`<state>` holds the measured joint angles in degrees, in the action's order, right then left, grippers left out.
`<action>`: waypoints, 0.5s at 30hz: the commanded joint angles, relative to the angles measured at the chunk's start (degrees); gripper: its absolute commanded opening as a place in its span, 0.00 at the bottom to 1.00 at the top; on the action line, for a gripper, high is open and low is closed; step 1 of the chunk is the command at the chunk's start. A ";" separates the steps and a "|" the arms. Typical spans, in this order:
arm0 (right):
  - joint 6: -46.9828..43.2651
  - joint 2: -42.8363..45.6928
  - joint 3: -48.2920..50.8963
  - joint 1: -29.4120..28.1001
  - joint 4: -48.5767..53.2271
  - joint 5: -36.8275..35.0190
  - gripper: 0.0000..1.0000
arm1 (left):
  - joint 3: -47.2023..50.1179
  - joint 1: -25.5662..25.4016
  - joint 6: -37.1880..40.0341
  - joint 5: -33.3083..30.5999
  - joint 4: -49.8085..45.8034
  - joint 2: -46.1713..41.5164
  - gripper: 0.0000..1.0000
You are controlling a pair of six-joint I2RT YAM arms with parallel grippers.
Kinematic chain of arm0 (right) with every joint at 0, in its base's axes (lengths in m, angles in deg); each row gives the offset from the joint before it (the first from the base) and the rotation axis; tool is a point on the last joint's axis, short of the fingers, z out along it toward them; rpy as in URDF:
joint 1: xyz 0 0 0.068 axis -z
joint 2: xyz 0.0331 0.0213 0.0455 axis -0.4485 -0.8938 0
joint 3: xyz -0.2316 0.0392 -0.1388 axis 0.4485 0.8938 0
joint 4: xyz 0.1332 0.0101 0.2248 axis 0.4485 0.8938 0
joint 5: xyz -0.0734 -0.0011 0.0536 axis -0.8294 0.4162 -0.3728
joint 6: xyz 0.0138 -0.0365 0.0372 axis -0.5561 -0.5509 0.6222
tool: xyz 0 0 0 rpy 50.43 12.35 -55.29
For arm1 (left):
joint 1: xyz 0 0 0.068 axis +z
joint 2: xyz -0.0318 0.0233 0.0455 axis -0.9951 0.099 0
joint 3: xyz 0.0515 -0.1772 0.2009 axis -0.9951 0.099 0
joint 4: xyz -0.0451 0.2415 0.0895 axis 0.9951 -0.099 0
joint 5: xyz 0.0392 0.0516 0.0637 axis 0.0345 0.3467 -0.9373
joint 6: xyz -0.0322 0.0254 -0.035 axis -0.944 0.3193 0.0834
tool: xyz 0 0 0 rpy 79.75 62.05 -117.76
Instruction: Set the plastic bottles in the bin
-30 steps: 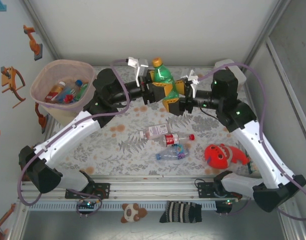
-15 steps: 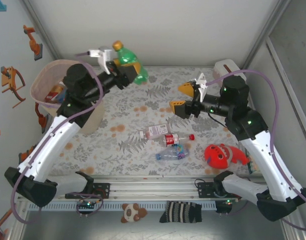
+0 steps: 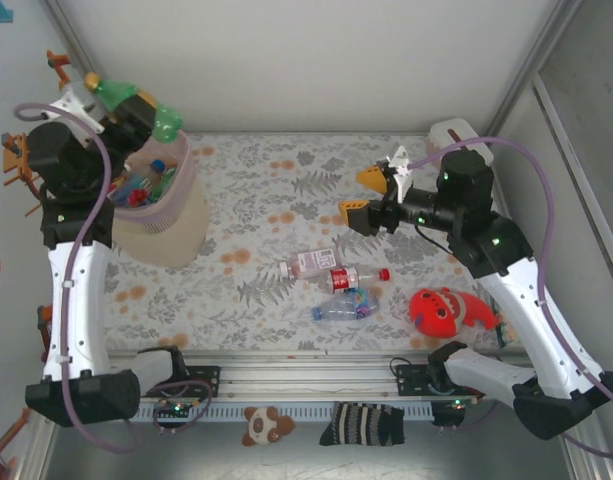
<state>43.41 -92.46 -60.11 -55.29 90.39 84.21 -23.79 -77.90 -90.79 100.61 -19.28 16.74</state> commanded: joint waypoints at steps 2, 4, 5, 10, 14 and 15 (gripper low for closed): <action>-0.38 -0.02 -1.38 -0.11 0.11 -0.31 0.77 | -0.72 7.96 -13.32 5.48 -0.17 2.85 0.46; -0.42 -0.09 -1.31 -0.10 0.28 -0.56 0.76 | -0.26 10.21 -15.61 4.14 -1.21 4.03 0.46; -0.38 -0.18 -1.30 -0.10 0.37 -0.70 0.76 | -0.01 10.92 -16.40 2.20 -2.50 4.31 0.47; -0.42 -0.42 -1.24 -0.12 0.38 -0.81 0.76 | 0.69 12.04 -18.31 -4.84 -7.31 6.36 0.55; -0.57 -0.59 -1.21 -0.10 0.36 -0.82 0.76 | -0.05 12.13 -21.80 -6.60 -10.57 9.99 0.54; -0.61 -0.74 -1.22 -0.05 0.38 -0.81 0.76 | -0.32 12.13 -22.45 -6.02 -10.88 11.03 0.54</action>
<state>43.39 -93.05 -60.11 -55.29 90.59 84.01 -23.27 -66.16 -109.22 95.99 -26.89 25.27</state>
